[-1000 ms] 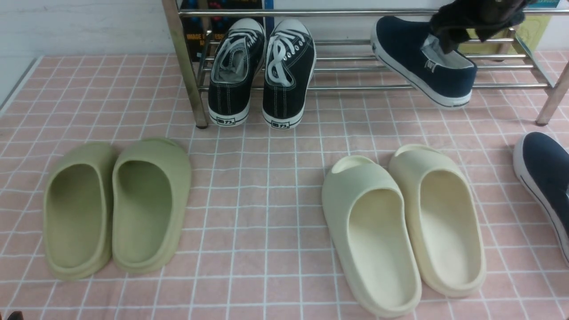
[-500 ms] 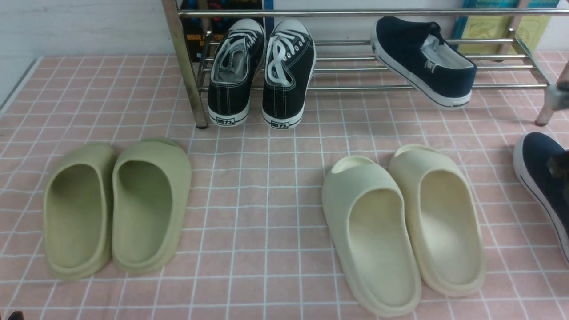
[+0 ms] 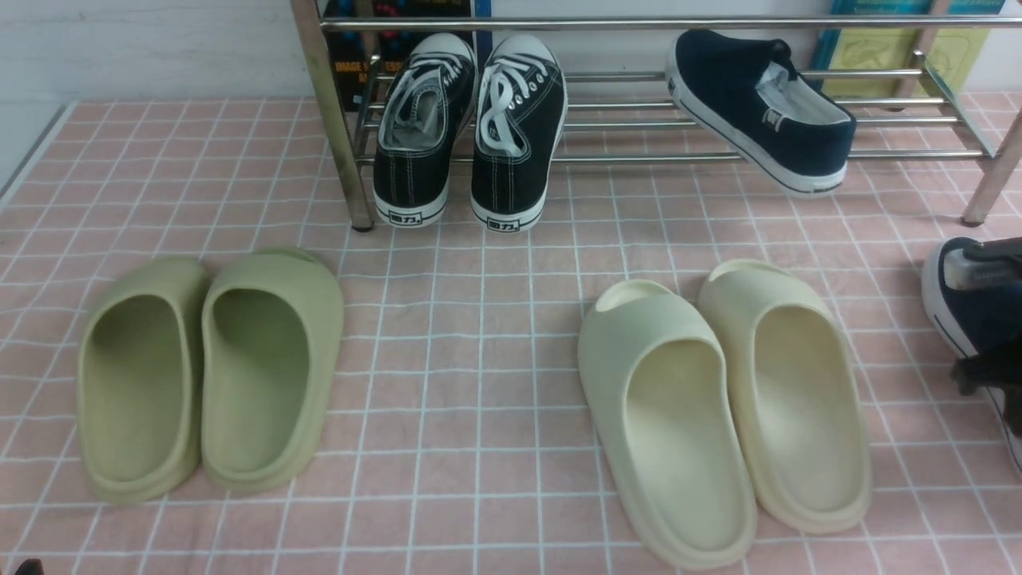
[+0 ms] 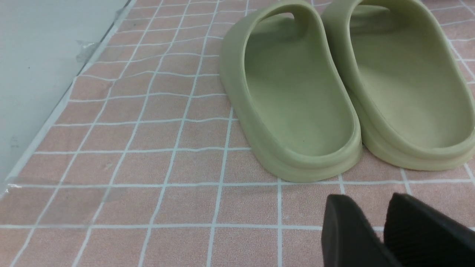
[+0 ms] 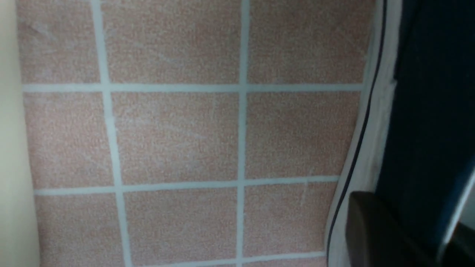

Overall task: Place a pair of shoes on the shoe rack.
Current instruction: Use the right arm to grab the shoe closest to it, then use the right arm to put a shoe into the shoe rack

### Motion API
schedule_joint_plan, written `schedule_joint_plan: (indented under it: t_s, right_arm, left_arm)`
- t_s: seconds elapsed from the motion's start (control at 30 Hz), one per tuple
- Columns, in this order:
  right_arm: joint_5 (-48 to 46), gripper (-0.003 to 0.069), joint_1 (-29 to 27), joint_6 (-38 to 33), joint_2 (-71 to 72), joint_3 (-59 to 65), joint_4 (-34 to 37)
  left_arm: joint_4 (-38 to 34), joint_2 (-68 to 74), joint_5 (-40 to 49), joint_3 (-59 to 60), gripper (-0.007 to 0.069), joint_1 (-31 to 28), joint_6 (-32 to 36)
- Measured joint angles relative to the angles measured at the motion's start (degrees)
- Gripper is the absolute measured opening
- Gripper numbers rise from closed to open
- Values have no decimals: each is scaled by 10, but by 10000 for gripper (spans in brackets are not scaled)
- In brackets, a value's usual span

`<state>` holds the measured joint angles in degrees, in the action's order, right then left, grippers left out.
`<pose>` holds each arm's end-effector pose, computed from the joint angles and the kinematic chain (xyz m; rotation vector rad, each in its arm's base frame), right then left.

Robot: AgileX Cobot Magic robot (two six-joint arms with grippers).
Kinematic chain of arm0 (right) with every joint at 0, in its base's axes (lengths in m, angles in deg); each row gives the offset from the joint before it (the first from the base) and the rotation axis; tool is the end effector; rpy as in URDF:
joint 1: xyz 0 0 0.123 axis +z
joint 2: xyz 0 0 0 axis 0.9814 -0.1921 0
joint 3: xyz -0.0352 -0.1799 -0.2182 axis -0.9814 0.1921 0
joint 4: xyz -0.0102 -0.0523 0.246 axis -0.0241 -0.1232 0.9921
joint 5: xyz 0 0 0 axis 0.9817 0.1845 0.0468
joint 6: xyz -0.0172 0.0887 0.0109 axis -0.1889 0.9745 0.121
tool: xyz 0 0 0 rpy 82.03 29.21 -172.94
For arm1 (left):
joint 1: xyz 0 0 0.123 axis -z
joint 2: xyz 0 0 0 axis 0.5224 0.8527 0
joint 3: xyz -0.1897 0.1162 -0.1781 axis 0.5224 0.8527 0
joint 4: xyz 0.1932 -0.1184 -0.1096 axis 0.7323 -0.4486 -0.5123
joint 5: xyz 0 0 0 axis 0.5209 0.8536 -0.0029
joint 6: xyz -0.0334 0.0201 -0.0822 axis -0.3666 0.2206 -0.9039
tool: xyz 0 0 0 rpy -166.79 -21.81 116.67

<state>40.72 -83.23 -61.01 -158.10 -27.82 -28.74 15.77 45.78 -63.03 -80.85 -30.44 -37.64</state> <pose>0.3220 -0.0325 0.1857 0.0629 3.0012 -0.1477 0.0526 0.0079 0.1729 0.0500 1.8597 0.1544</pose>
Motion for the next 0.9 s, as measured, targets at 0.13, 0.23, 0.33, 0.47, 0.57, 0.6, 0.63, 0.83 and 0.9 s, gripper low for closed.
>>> schedule_joint_plan:
  t_s: [0.13, 0.23, 0.33, 0.47, 0.57, 0.6, 0.63, 0.83, 0.9]
  right_arm:
    - [-33, 3, 5, 2, 17, -22, -4]
    - [-68, 3, 25, 0, 46, -57, 2]
    - [-77, 3, 49, -8, 57, -103, 5]
    - [-76, 3, 65, -18, 51, -158, 7]
    - [-80, 3, 67, -19, 28, -203, 4]
    - [-83, 3, 67, -22, 16, -219, 1]
    - [-87, 3, 67, -22, 6, -232, -2]
    - [-110, 3, 67, -31, -84, -333, -15]
    - [-111, 3, 67, -38, -108, -368, -15]
  left_arm:
    - [0, 0, 0, 0, 202, 0, 0]
    - [0, 0, 0, 0, 209, 0, 0]
    - [0, 0, 0, 0, 214, 0, 0]
    - [0, 0, 0, 0, 217, 0, 0]
    - [0, 0, 0, 0, 219, 0, 0]
    - [0, 0, 0, 0, 220, 0, 0]
    - [0, 0, 0, 0, 221, 0, 0]
    - [0, 0, 0, 0, 230, 0, 0]
    - [0, 0, 0, 0, 232, 0, 0]
